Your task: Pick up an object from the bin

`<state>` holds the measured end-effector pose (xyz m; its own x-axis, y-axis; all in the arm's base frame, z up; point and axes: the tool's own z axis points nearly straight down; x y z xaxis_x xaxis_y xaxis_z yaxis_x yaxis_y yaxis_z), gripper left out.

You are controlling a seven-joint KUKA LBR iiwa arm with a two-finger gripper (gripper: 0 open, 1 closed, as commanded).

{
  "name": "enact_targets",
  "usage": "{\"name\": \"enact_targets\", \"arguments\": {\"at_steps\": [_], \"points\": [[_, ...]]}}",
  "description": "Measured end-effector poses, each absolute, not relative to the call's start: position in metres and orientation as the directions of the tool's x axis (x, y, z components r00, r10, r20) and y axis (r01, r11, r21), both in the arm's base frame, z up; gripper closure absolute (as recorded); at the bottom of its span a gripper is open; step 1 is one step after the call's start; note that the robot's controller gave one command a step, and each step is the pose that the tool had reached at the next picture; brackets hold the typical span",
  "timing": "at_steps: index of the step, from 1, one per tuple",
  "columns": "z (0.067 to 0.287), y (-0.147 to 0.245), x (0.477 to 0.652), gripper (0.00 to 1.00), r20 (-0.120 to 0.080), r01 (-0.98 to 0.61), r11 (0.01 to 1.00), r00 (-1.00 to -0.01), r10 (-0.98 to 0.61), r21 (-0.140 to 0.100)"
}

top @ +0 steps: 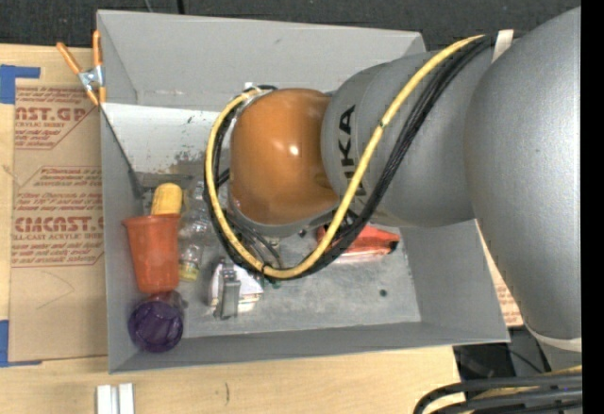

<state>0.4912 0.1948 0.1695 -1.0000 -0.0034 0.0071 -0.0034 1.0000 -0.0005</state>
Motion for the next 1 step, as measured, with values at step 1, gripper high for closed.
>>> {"name": "enact_targets", "arguments": {"at_steps": [1], "points": [[0.1741, 0.1939, 0.4931, 0.0, 0.0, -0.001, 1.0, -1.0, -0.001, 0.001]]}}
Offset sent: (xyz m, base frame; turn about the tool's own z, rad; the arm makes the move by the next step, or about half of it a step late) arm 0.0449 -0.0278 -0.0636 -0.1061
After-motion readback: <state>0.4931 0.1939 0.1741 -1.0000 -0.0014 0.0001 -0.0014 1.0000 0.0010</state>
